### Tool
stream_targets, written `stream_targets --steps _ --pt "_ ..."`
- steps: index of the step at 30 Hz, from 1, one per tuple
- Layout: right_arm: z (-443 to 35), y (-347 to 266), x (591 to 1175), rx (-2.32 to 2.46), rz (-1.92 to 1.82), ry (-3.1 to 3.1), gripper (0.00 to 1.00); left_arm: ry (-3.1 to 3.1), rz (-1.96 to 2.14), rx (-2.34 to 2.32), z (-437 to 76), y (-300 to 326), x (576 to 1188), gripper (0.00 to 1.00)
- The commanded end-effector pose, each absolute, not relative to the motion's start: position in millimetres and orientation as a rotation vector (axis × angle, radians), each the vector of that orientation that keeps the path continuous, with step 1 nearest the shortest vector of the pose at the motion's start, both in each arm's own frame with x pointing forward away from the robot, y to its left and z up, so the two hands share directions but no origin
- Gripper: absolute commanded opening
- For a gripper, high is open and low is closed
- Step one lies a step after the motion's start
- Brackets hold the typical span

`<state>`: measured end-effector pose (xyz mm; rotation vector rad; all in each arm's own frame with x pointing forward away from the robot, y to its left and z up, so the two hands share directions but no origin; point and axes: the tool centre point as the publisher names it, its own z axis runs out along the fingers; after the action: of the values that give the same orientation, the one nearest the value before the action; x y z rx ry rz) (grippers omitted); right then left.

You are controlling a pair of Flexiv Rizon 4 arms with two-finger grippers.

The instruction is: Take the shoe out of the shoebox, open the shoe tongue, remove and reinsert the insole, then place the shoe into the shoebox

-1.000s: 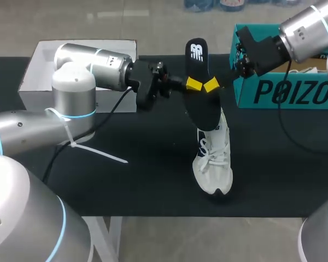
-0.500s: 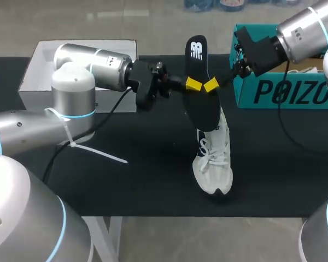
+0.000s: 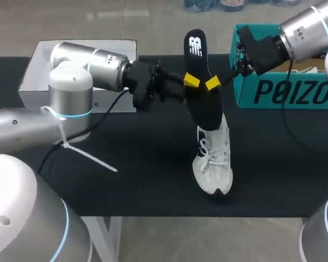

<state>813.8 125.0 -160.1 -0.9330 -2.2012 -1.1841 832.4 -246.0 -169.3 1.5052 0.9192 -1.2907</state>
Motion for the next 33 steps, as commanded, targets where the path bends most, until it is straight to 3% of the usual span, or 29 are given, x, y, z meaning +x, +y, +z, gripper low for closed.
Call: stream_targets --steps 1,15,33 --pt "-163.0 118.6 808.9 -0.959 -1.197 -2.197 0.00 1.073 -1.255 1.479 -147.5 -207.4 808.8 1.00" --pt "-166.1 118.7 807.8 -0.984 -1.188 -2.207 0.00 1.711 -1.444 1.244 -147.6 -137.5 744.0 1.00" --pt "-163.6 119.7 798.7 -1.024 -1.199 -2.209 0.00 1.788 -1.442 1.203 -150.6 -133.3 741.8 1.00"
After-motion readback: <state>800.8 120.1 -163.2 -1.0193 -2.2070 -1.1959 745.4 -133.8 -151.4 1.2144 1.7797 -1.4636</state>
